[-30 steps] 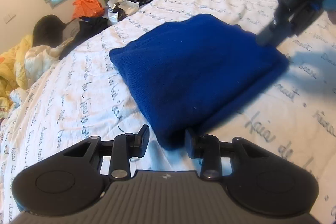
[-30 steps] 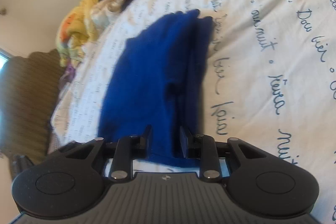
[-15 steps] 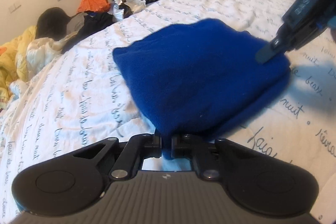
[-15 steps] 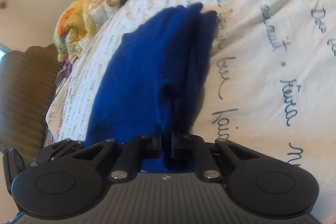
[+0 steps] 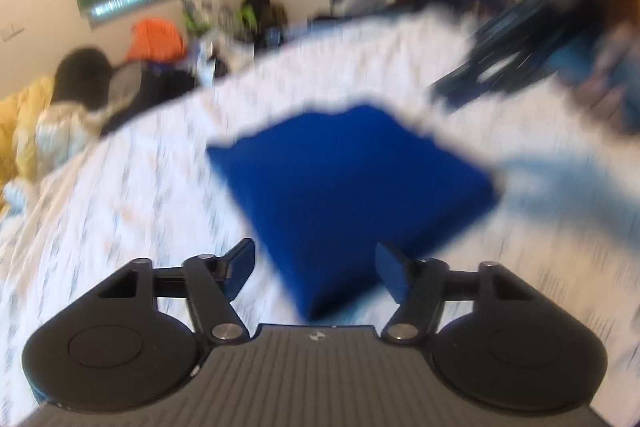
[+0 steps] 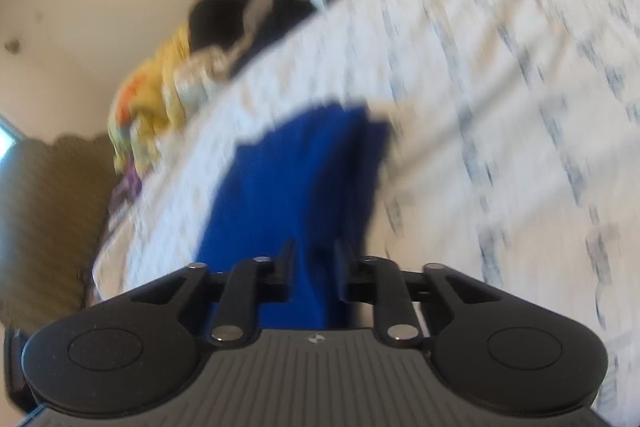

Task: Fold small clothes

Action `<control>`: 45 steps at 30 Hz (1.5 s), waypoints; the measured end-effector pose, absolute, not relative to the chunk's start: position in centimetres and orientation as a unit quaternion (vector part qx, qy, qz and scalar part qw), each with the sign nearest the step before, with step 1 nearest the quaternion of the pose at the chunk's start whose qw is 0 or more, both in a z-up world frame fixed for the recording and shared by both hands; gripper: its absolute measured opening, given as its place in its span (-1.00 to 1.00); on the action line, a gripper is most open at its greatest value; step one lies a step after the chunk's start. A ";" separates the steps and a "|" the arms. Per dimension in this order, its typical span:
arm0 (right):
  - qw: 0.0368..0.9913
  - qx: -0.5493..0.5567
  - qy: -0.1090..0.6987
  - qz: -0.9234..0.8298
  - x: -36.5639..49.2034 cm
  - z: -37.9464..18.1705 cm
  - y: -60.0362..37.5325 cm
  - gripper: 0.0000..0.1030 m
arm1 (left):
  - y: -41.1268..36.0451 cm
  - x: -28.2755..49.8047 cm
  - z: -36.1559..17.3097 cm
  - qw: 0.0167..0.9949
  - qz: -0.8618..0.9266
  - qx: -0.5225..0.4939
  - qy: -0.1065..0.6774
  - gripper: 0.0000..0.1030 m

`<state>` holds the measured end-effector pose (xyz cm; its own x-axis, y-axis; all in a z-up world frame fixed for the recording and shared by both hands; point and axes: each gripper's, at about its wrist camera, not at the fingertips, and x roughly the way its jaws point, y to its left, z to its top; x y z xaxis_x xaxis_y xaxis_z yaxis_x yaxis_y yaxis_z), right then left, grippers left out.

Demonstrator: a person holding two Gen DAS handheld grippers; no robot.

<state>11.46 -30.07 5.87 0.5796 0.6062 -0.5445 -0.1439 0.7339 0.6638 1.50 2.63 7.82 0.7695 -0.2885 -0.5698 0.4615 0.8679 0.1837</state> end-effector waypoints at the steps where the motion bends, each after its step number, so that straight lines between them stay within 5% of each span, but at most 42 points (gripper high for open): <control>1: 0.843 0.287 0.391 0.233 12.6 6.4 -29.1 -0.26 | 1.4 2.3 8.2 0.930 -0.201 0.160 0.263 0.31; 8: 0.870 0.089 0.436 0.212 21.5 3.0 -18.7 -0.35 | -3.4 8.5 2.0 0.909 -0.190 0.183 0.322 0.32; 15: 0.885 0.122 0.392 0.221 18.1 3.2 -21.5 -0.28 | 1.6 7.5 4.2 0.915 -0.202 0.088 0.338 0.27; 18: 0.877 0.194 0.381 0.221 15.6 4.8 -24.3 0.50 | 4.8 8.8 4.7 0.906 -0.190 -0.008 0.378 0.47; 22: 0.828 0.247 0.451 0.224 15.4 3.1 -26.2 0.60 | 7.1 12.6 3.2 0.865 -0.189 -0.116 0.450 0.36; 25: 0.810 0.265 0.467 0.235 16.5 1.4 -25.9 0.53 | 6.8 15.4 3.5 0.859 -0.183 -0.139 0.458 0.33; 26: 0.808 0.276 0.463 0.236 17.0 1.3 -25.7 0.40 | 6.6 16.2 3.7 0.855 -0.177 -0.145 0.466 0.14; 27: 0.806 0.285 0.464 0.230 17.7 1.2 -25.5 0.16 | 6.4 16.9 3.8 0.851 -0.165 -0.143 0.478 -0.25; 28: 0.804 0.286 0.474 0.217 18.4 1.1 -25.2 -0.49 | 6.3 17.1 4.2 0.850 -0.153 -0.138 0.484 -0.28; 30: 0.814 0.256 0.473 0.218 18.9 1.5 -24.1 -0.57 | 5.5 17.0 5.6 0.863 -0.144 -0.104 0.473 -0.50; 34: 0.838 0.228 0.425 0.254 15.7 5.8 -24.0 -0.60 | 5.7 12.6 9.6 0.873 -0.181 -0.089 0.444 -0.50; 36: 0.833 0.243 0.422 0.262 13.3 7.0 -25.5 -0.49 | 6.4 9.5 9.4 0.869 -0.205 -0.083 0.442 -0.21; 37: 0.833 0.243 0.423 0.260 12.0 6.8 -26.1 -0.17 | 6.6 8.1 8.4 0.869 -0.206 -0.063 0.445 -0.12; 38: 0.832 0.234 0.434 0.255 10.7 5.9 -26.6 0.52 | 6.4 6.8 7.1 0.874 -0.189 -0.038 0.447 0.15; 39: 0.830 0.225 0.452 0.236 9.7 4.8 -27.1 0.72 | 6.8 5.7 6.0 0.881 -0.165 -0.020 0.444 0.24; 45: 0.807 0.332 0.432 0.229 4.9 2.7 -30.5 0.73 | 8.7 2.0 4.3 0.866 -0.170 -0.127 0.454 0.28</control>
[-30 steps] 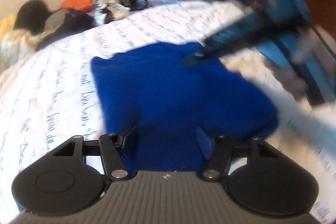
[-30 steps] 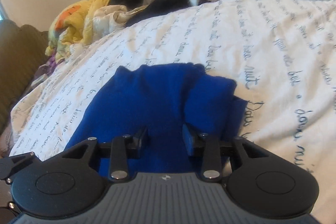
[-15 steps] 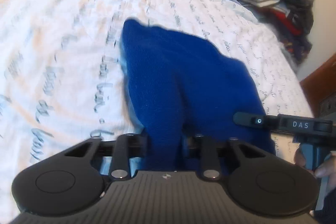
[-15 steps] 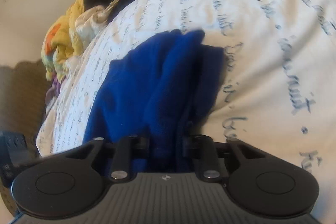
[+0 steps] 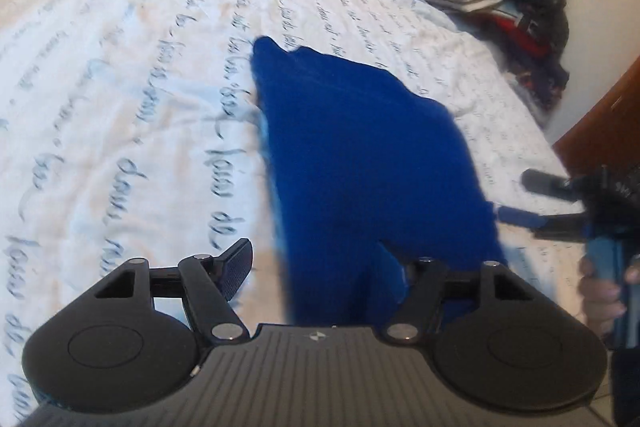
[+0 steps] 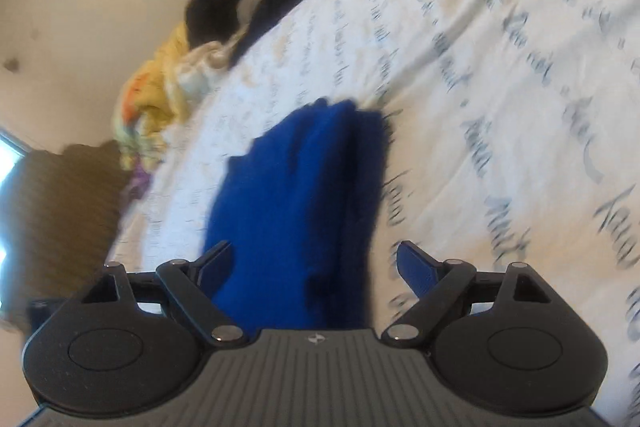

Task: Fold small clothes

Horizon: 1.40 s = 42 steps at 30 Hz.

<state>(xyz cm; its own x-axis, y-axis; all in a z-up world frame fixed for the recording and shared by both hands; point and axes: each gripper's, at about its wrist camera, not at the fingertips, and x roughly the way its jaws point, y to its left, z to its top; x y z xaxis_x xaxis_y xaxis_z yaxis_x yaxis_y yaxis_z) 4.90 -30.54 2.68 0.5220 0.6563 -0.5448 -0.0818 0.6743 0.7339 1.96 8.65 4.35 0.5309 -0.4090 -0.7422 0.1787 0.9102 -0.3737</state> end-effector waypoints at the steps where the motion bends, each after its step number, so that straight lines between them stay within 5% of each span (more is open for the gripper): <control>1: 0.809 0.320 0.434 0.234 4.9 2.6 -29.8 0.70 | 7.8 2.0 4.1 0.866 -0.169 -0.114 0.457 0.26; 3: 0.830 0.252 0.444 0.225 5.5 2.3 -27.4 0.22 | 5.9 2.2 3.4 0.878 -0.153 -0.060 0.450 -0.19; 4: 0.842 0.206 0.447 0.219 5.8 2.0 -26.2 -0.45 | 4.7 2.2 3.2 0.888 -0.142 -0.022 0.438 -0.19; 6: 0.871 0.110 0.421 0.226 5.8 1.7 -24.3 -0.43 | 3.6 2.0 3.3 0.892 -0.131 0.013 0.433 -0.17; 12: 0.902 0.059 0.392 0.168 3.3 4.6 -23.7 -0.18 | 2.6 -1.8 5.7 0.918 -0.112 0.074 0.373 -0.01; 14: 0.915 0.071 0.353 0.180 2.8 6.3 -22.9 0.27 | 1.6 -1.5 5.8 0.915 -0.134 0.066 0.374 0.12; 16: 0.919 0.067 0.330 0.206 4.3 7.3 -21.1 0.48 | -0.2 -0.6 5.1 0.913 -0.130 0.080 0.378 0.12; 20: 0.910 0.034 0.357 0.208 9.7 6.5 -18.0 0.48 | -2.2 0.1 3.5 0.911 -0.118 0.109 0.379 0.43; 25: 0.901 -0.016 0.389 0.193 14.8 1.5 -17.5 0.64 | -2.7 -0.3 2.8 0.914 -0.113 0.117 0.372 0.45; 40: 0.873 -0.060 0.409 0.259 16.2 5.4 -8.5 0.68 | -2.3 -0.9 2.4 0.918 -0.116 0.105 0.366 0.54; 42: 0.862 -0.080 0.434 0.249 18.0 2.7 -7.5 0.92 | -2.0 -0.9 2.2 0.919 -0.116 0.102 0.364 0.58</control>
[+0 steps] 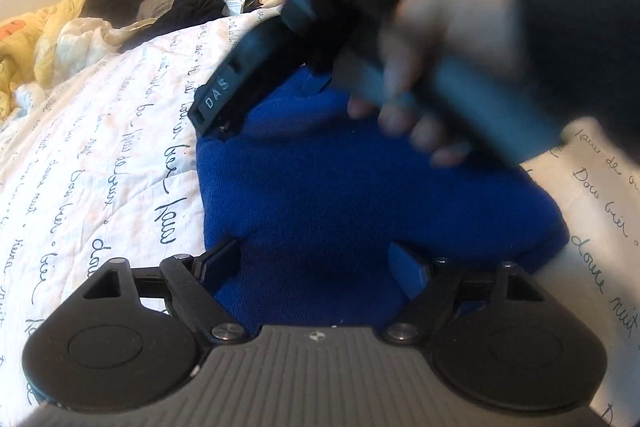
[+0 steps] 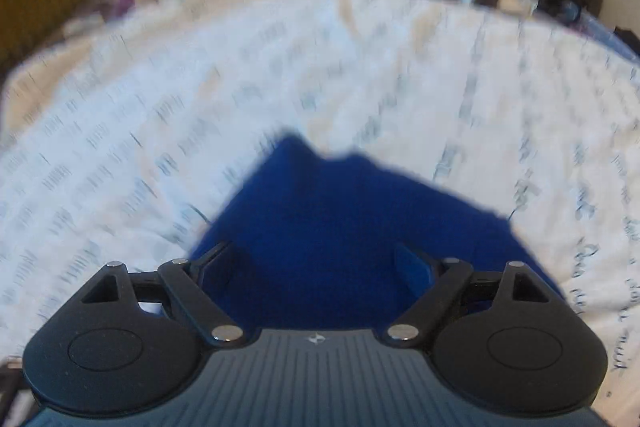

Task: Fold small clothes
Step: 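Release the sweater and pull both tools back from the bundle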

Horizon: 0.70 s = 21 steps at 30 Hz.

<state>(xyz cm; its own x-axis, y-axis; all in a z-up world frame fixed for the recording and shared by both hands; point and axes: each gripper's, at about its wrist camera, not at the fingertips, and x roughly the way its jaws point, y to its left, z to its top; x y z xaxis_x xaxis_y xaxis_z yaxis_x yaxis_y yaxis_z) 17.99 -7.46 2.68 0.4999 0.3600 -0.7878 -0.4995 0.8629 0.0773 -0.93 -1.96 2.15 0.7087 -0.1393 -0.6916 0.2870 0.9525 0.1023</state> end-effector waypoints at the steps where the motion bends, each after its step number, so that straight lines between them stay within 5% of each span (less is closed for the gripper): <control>1: 0.873 -0.076 0.409 0.255 18.2 1.8 -7.9 0.99 | -1.8 -1.0 2.0 0.920 -0.117 0.100 0.361 0.59; 10: 0.908 0.020 0.344 0.238 11.2 6.0 -14.2 1.00 | 2.2 -3.3 3.5 0.922 -0.114 0.047 0.367 0.51; 14: 0.910 0.043 0.355 0.209 6.0 5.6 -19.5 1.00 | 5.0 -2.6 3.4 0.902 -0.120 -0.030 0.414 0.50; 18: 0.869 0.182 0.413 0.205 4.0 3.9 -25.4 0.99 | 7.2 -1.0 3.0 0.873 -0.149 -0.147 0.441 0.51; 19: 0.856 0.199 0.427 0.214 4.0 3.2 -25.9 0.76 | 7.2 -0.6 3.0 0.871 -0.148 -0.154 0.442 0.48; 20: 0.848 0.198 0.440 0.219 4.1 2.5 -25.9 -0.19 | 7.1 -0.2 3.1 0.872 -0.142 -0.152 0.444 0.19; 21: 0.843 0.183 0.457 0.215 4.1 1.9 -25.6 -0.70 | 6.9 0.1 3.1 0.872 -0.133 -0.144 0.449 -0.34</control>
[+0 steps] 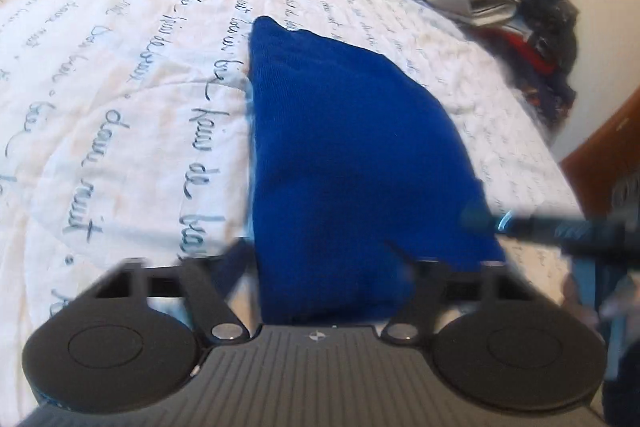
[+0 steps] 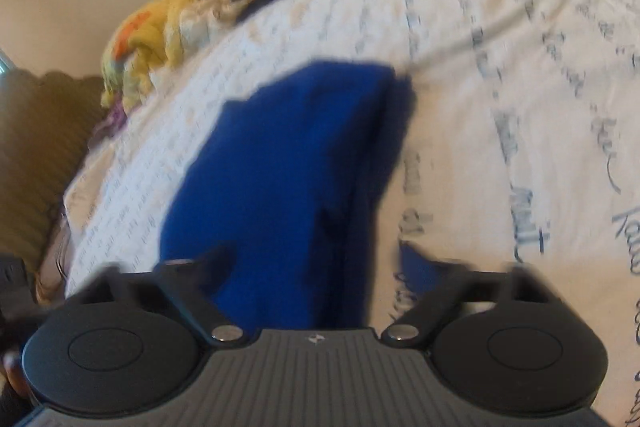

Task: Fold small clothes

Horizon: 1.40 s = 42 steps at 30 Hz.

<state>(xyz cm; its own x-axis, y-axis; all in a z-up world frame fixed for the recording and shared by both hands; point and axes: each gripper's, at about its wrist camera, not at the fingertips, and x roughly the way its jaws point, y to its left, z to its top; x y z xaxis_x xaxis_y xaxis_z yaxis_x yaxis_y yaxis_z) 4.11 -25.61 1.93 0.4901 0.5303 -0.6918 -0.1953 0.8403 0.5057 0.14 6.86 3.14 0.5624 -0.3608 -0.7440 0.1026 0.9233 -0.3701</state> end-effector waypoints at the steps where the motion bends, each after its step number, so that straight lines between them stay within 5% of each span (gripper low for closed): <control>1: 0.841 0.170 0.465 0.219 4.0 1.5 -25.1 -0.73 | 6.5 0.4 3.2 0.871 -0.122 -0.131 0.458 -0.55; 4: 0.856 0.113 0.451 0.227 2.9 2.7 -23.7 -0.73 | 6.3 0.2 3.8 0.872 -0.111 -0.109 0.464 -0.65; 7: 0.872 0.050 0.436 0.217 2.0 2.2 -23.0 -0.73 | 5.7 -0.9 3.3 0.892 -0.107 -0.048 0.437 -0.50; 9: 0.875 0.068 0.427 0.217 1.8 2.1 -23.5 -0.63 | 5.2 -1.7 3.7 0.898 -0.097 -0.025 0.428 -0.34; 10: 0.874 0.086 0.435 0.201 1.6 2.5 -23.9 -0.39 | 5.0 -2.6 4.2 0.903 -0.096 -0.018 0.418 -0.31; 12: 0.886 0.084 0.428 0.158 0.3 4.0 -23.6 -0.17 | 4.6 -4.1 5.0 0.916 -0.097 0.000 0.390 0.16; 14: 0.903 0.070 0.389 0.169 -1.8 5.8 -22.7 -0.16 | 3.9 -5.0 5.1 0.923 -0.099 0.004 0.373 0.56; 17: 0.901 0.060 0.373 0.212 -3.1 6.0 -20.3 0.05 | 1.9 -4.0 3.0 0.908 -0.102 0.017 0.405 0.19; 23: 0.905 -0.012 0.381 0.190 -4.6 4.4 -17.9 0.05 | 2.5 -6.0 3.7 0.919 -0.082 0.003 0.386 0.13; 25: 0.910 0.008 0.373 0.182 -5.9 5.5 -18.4 0.15 | 2.5 -7.1 3.9 0.923 -0.083 -0.006 0.377 0.22; 27: 0.917 0.024 0.361 0.169 -7.1 5.5 -18.9 0.66 | 2.1 -7.6 3.3 0.921 -0.081 -0.011 0.381 0.39; 29: 0.919 0.014 0.368 0.141 -7.3 4.2 -19.1 0.67 | 1.3 -7.9 2.3 0.919 -0.076 0.001 0.386 0.44; 33: 0.917 0.017 0.381 0.115 -7.2 2.6 -19.1 0.73 | 0.6 -8.1 1.2 0.925 -0.057 0.035 0.373 1.00; 36: 0.919 0.008 0.384 0.085 -7.3 1.9 -18.7 0.96 | 1.3 -7.5 0.7 0.933 -0.044 0.027 0.355 1.00; 42: 0.923 -0.001 0.381 0.047 -7.6 1.2 -17.6 1.00 | 1.8 -6.8 0.6 0.937 -0.042 0.023 0.347 1.00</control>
<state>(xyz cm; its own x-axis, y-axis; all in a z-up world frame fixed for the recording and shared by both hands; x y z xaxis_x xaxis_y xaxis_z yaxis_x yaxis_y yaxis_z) -7.63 -17.56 1.24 0.7057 0.0855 -0.7034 -0.0871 0.9956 0.0336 -6.81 1.85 0.61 0.7562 -0.0630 -0.6513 0.0949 0.9954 0.0139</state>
